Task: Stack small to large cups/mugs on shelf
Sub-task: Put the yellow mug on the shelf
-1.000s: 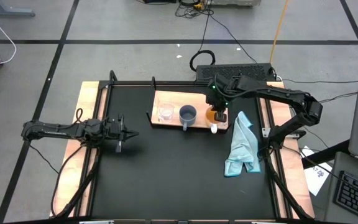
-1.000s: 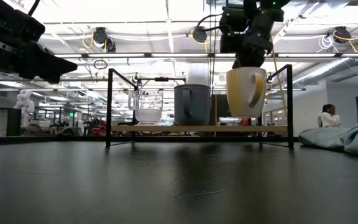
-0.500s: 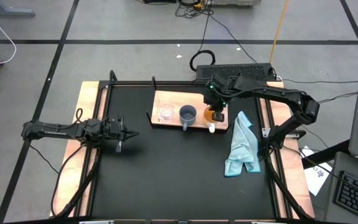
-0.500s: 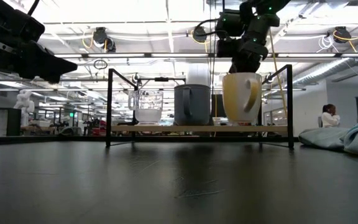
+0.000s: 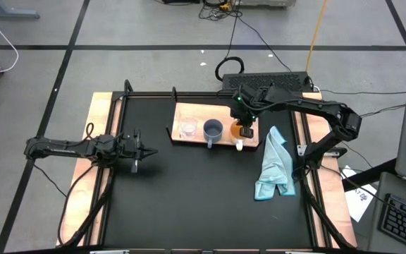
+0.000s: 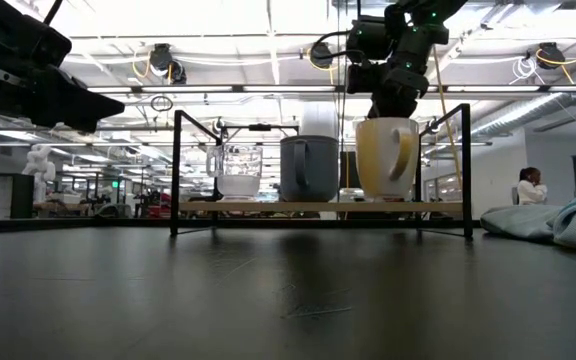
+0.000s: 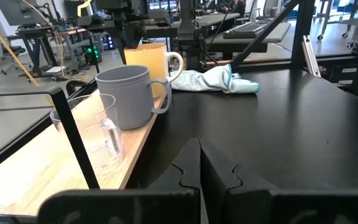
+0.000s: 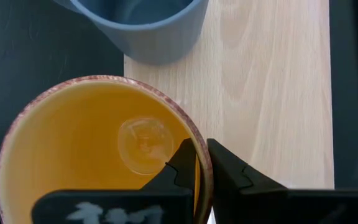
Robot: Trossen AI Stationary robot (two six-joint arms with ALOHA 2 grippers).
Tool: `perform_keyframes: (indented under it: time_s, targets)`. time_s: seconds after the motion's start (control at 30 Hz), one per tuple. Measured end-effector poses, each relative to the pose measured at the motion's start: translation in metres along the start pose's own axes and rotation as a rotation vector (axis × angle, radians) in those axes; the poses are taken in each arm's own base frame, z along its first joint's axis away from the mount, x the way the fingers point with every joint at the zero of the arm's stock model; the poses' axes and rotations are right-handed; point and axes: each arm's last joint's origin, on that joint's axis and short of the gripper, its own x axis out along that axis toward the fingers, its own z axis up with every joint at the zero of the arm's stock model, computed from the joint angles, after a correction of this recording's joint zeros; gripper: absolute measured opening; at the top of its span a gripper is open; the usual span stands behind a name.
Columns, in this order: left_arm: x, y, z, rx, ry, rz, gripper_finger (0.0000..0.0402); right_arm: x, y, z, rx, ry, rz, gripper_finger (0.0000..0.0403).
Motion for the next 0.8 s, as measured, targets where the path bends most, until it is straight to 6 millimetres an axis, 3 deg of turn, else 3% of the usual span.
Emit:
perform_keyframes:
  time_s: [0.8]
  targets:
    - [0.000, 0.000, -0.001, -0.006, 0.012, -0.001, 0.0001, 0.013, -0.004, 0.001, 0.019, 0.034, 0.012, 0.0010]
